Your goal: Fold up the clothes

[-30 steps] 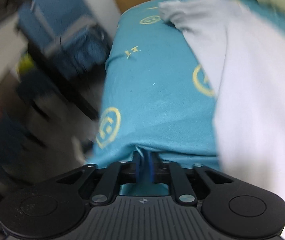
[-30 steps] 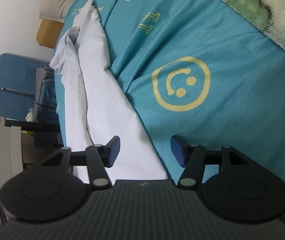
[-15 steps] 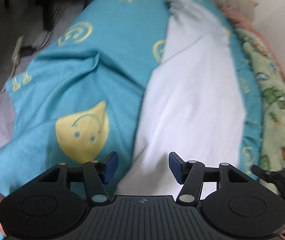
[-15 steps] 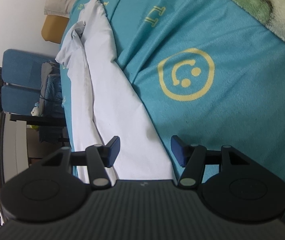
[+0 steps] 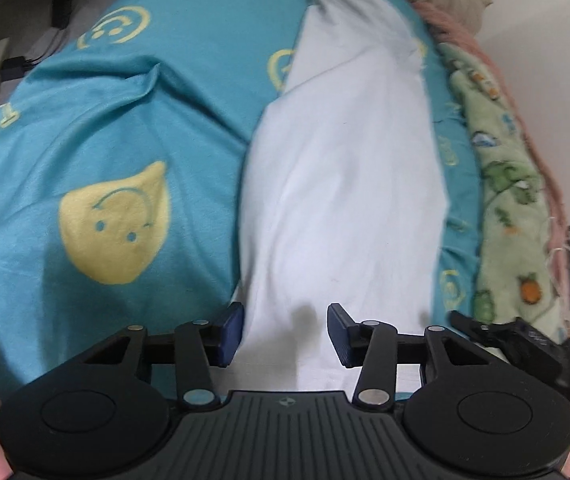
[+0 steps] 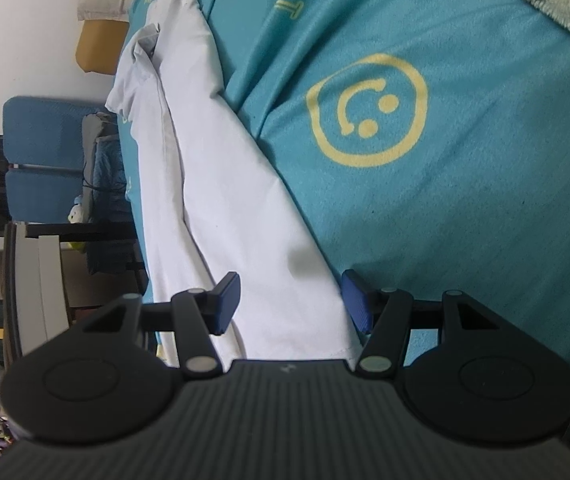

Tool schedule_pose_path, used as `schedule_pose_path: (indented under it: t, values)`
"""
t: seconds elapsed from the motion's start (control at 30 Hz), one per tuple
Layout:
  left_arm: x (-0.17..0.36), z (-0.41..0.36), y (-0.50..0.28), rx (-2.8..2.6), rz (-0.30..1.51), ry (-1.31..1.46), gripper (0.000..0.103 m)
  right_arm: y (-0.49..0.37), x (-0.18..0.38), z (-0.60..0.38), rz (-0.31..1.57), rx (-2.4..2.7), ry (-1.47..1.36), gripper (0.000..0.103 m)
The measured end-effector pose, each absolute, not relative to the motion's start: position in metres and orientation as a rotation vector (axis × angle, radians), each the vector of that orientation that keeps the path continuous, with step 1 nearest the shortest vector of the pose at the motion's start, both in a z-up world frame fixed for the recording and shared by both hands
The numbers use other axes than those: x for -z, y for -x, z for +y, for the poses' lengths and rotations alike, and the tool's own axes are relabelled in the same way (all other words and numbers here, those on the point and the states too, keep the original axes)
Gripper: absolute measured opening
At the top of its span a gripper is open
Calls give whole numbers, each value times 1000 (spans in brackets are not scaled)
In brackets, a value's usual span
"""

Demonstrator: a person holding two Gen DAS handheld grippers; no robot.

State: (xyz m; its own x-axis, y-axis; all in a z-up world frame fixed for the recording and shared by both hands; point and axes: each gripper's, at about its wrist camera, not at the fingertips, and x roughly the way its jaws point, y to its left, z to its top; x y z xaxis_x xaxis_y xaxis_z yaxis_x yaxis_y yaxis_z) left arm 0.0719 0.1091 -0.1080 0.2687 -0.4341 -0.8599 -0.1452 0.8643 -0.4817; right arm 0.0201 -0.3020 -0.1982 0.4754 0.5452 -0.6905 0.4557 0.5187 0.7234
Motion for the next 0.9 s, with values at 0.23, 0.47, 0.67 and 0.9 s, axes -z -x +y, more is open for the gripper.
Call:
schedule_pose_path:
  t: [0.23, 0.47, 0.67, 0.9]
  values:
    - [112, 107, -72, 227, 1311, 497, 57, -24, 194, -290, 1178, -102, -995, 57]
    - [105, 111, -63, 297, 1256, 538, 40, -21, 187, -283, 1200, -137, -967, 56]
    - [113, 109, -64, 258, 1319, 486, 44, -16, 178, -269, 1220, -78, -802, 49]
    - [111, 111, -59, 236, 1325, 483, 16, -8, 174, -241, 1292, -110, -628, 50]
